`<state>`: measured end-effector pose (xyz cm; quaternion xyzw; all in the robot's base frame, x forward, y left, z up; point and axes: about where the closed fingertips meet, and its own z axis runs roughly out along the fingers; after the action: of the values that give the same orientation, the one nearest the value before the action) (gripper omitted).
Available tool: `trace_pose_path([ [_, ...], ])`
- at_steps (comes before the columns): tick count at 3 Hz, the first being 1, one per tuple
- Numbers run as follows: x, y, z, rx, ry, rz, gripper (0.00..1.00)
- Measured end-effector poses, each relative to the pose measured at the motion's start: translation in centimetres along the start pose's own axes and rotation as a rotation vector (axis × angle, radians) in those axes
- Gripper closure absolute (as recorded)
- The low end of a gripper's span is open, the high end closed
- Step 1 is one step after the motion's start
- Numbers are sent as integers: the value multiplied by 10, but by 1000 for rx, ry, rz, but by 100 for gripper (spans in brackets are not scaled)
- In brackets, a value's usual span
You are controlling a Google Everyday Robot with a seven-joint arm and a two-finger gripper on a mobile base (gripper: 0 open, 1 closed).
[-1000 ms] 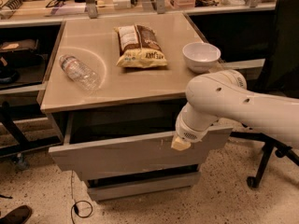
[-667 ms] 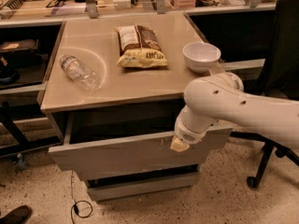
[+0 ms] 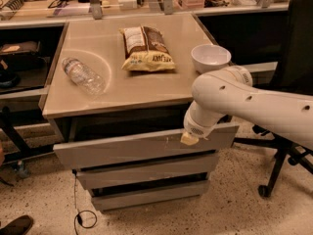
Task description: Close top drawer
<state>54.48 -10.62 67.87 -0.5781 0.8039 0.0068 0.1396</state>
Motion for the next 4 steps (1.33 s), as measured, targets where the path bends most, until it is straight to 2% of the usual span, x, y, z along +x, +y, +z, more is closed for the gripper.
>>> trace_pose_path([
  [1, -4, -21, 0, 32, 6, -4, 100],
  [4, 3, -41, 24, 44, 9, 20, 100],
])
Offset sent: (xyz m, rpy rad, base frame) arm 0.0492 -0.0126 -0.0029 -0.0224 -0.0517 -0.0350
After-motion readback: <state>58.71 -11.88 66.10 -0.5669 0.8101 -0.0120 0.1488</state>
